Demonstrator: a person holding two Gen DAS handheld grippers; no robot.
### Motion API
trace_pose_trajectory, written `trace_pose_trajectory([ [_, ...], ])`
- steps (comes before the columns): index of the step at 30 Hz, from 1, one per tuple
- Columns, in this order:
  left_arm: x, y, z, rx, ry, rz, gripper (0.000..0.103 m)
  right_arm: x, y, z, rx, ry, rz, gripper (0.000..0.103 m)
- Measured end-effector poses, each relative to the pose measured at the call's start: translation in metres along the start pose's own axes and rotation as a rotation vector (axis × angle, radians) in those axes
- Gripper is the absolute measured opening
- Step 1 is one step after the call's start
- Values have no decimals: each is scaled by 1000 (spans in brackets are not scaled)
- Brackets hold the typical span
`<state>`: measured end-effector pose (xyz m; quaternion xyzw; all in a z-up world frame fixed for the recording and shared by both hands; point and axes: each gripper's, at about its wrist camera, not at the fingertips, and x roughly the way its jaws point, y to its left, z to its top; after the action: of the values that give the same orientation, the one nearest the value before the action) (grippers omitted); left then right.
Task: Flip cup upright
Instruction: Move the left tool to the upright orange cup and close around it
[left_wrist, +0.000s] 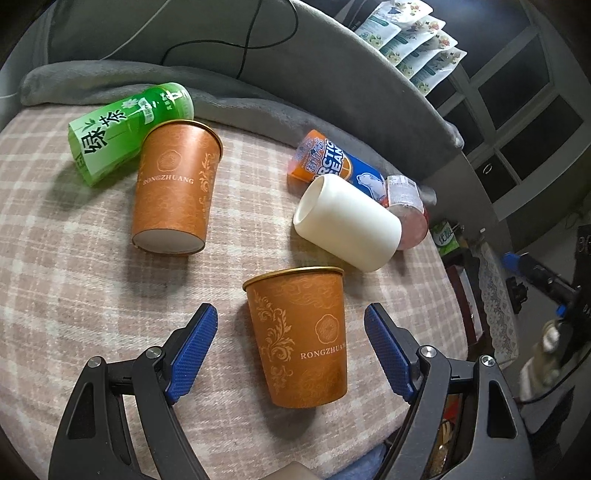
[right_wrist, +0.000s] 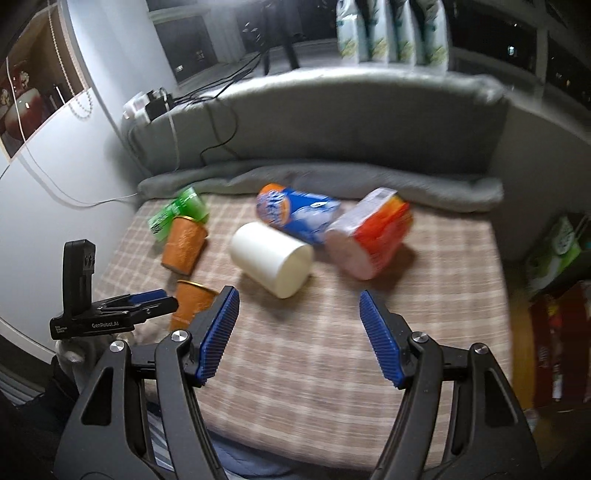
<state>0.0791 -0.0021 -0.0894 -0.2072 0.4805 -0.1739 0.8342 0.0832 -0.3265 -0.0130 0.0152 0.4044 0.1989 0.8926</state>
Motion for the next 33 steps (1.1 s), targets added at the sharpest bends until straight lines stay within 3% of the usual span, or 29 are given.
trace_pose_trajectory([
  [7, 12, 2, 2, -23, 29, -5, 82, 17, 0, -41, 33, 4, -5, 71],
  [13, 21, 1, 3, -22, 53, -2, 82, 35, 11, -68, 69, -35, -60, 71],
  [22, 32, -1, 4, -16, 73, 3, 82, 32, 16, -76, 70, -96, -153, 71],
  [33, 39, 0, 7, -17, 86, 11, 80, 31, 17, -74, 67, -107, -153, 71],
])
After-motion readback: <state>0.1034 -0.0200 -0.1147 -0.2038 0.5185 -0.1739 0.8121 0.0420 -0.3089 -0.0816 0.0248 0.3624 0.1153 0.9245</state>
